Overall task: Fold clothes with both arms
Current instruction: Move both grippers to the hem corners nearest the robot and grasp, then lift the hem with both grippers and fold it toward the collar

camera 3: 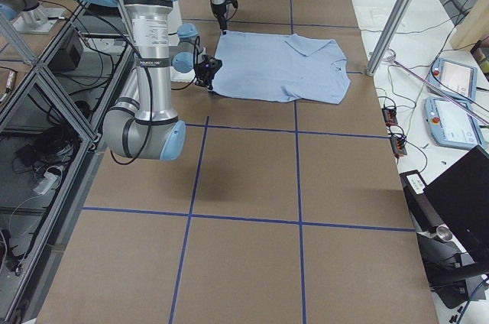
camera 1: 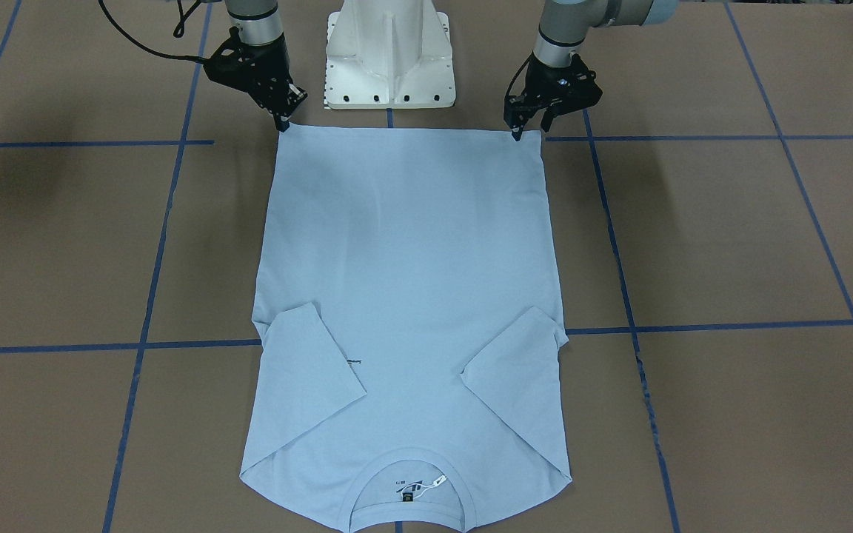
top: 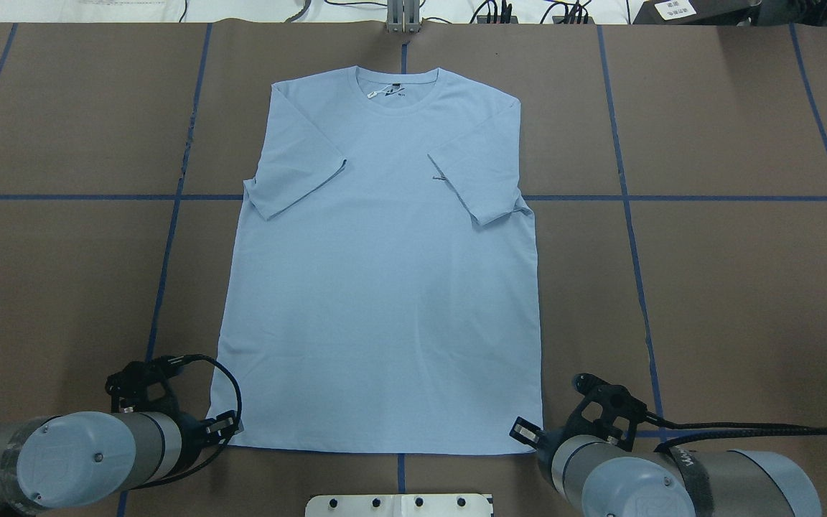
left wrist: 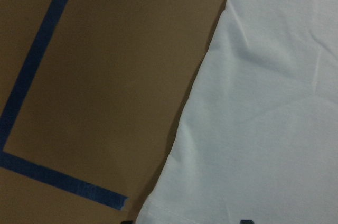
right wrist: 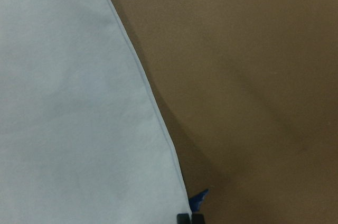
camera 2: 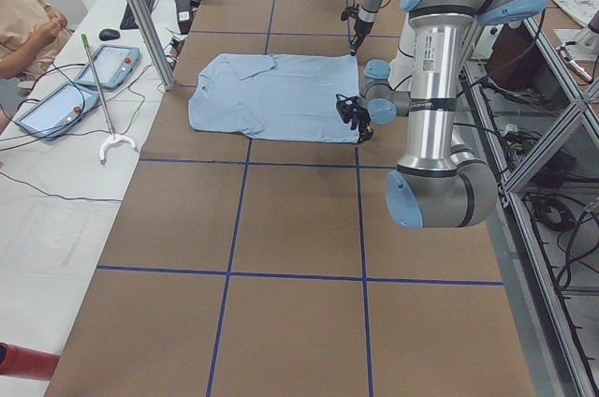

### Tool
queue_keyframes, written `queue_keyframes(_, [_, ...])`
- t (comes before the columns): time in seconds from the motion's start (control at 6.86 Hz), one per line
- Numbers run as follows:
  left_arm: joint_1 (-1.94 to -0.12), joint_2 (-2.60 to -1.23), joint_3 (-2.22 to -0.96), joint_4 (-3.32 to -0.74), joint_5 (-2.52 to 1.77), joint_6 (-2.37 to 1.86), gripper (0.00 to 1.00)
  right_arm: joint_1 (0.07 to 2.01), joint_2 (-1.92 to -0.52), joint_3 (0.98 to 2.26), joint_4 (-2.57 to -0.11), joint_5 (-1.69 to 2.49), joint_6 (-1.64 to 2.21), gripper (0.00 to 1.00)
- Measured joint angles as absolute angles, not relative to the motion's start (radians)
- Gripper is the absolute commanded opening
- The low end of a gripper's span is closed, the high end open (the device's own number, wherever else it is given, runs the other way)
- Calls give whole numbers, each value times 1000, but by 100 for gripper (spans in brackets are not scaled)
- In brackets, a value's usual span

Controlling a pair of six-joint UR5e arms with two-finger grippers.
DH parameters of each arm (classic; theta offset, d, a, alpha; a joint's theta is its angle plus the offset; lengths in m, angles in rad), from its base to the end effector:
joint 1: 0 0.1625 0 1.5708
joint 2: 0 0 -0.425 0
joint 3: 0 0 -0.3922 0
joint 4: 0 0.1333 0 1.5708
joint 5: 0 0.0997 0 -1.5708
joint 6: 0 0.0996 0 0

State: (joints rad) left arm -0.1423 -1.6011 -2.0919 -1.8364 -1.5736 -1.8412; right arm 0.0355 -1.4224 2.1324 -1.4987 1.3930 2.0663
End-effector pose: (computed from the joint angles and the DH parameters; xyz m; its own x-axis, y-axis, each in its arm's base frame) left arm 0.4640 -0.2009 0.3773 0.6155 -0.3580 -0.7021 0.3157 0.9283 -0.1966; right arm -0.4944 -0.1686 0.3265 0.5479 0.4877 0.6797 -0.4774 0.8495 -0.2247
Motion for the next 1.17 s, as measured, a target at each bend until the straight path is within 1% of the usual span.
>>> queue_keyframes(0.15, [-141, -1587, -2093, -1837, -1572, -1842, 5, 35, -1423, 2132, -1499, 1393, 2066, 0])
queue_keyframes(0.29, [-139, -1581, -2094, -1837, -1572, -1844, 0, 35, -1423, 2132, -1499, 1393, 2066, 0])
queue_keyframes(0.87, [-135, -1610, -2107, -1838, -1582, -1851, 0, 37, -1424, 2134, -1499, 1393, 2066, 0])
queue_keyframes(1.17, [-134, -1611, -2146, -1837, -1583, -1852, 0, 38, -1439, 2163, -1499, 1394, 2066, 0])
